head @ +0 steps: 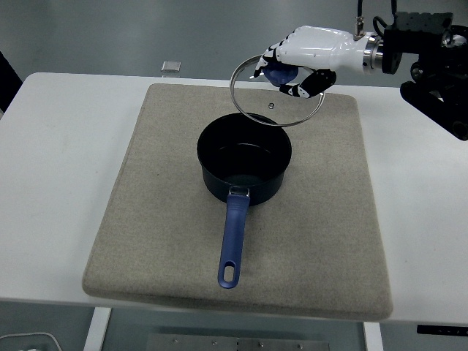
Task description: Lift the pot lid and place it to the right of the pot.
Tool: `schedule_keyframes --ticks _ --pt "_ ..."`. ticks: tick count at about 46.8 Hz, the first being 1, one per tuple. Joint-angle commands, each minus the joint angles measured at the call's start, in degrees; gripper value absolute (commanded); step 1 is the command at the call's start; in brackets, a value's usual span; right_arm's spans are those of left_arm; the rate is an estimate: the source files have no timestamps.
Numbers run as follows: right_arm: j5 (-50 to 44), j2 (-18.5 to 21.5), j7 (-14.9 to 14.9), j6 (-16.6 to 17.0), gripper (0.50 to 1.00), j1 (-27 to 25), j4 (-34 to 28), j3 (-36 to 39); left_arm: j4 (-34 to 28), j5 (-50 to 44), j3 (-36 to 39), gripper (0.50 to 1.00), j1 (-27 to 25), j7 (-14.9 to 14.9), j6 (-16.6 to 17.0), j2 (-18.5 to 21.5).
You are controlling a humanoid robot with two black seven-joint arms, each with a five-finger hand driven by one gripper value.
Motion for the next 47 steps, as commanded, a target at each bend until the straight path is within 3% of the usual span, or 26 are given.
schedule_keyframes --ticks 1,17,47 --pt "-0.01 0.0 0.0 -0.09 0.5 -0.09 -2.16 -0.27 -0.15 0.0 -0.06 1.0 -0.02 0.0 0.0 0.0" --pt "-0.27 0.0 0.0 -0.8 0.5 -1.32 -8.93 -2.29 -0.15 0.0 -0.06 1.0 -0.02 0.0 0.0 0.0" --pt "-0.27 -1.23 0.0 -2.29 0.5 -5.36 -11.4 -6.6 -0.15 0.0 0.03 1.0 -0.02 0.0 0.0 0.0"
